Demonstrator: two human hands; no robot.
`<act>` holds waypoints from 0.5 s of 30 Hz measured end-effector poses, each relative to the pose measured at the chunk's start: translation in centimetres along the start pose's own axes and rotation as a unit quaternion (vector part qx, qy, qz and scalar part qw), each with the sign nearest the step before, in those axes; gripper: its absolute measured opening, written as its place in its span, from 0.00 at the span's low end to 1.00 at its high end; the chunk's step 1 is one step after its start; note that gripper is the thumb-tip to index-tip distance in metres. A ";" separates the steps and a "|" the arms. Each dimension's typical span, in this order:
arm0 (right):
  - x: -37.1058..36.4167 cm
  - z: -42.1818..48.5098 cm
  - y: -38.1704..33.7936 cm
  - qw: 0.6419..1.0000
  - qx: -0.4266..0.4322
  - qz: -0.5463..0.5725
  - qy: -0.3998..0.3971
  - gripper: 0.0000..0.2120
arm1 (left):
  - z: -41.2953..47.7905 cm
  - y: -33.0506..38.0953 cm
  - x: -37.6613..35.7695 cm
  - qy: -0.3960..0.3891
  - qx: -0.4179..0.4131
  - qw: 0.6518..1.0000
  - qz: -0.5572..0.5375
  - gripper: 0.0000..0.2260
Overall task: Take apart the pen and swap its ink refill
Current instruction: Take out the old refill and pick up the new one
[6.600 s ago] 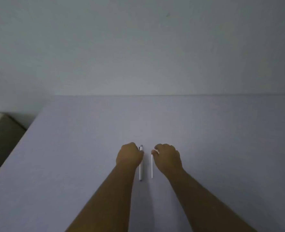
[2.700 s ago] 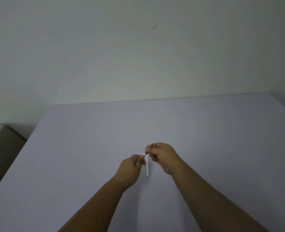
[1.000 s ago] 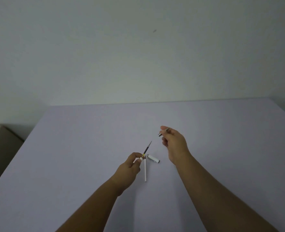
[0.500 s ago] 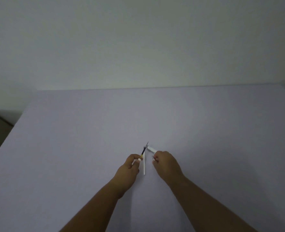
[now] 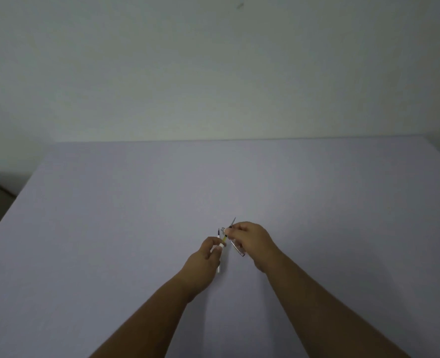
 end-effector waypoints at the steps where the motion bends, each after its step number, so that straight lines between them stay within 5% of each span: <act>1: 0.3 0.2 -0.3 0.999 -0.011 0.036 0.020 0.07 | 0.1 0.0 0.0 0.005 0.004 1.000 -0.003 0.11; 4: 2.6 1.7 -0.4 0.988 -0.029 0.099 0.114 0.11 | 0.3 -0.8 0.5 0.023 0.030 0.999 -0.010 0.11; 9: 4.1 2.8 2.1 0.958 0.019 -0.255 0.126 0.11 | 0.4 -2.0 1.0 0.031 0.069 0.996 -0.036 0.13; 15: 3.6 2.9 3.7 0.954 0.004 -0.264 0.138 0.12 | 0.5 -2.5 1.1 0.040 0.077 0.995 -0.039 0.12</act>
Point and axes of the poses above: each hand's wrist, its own z-axis towards the middle knuckle, its own x-axis out of the back of the hand, y = z × x, the point moved 6 cm from there along z, towards the middle knuckle, and after that the axes turned 10 degrees about y, right-handed, at the moved point
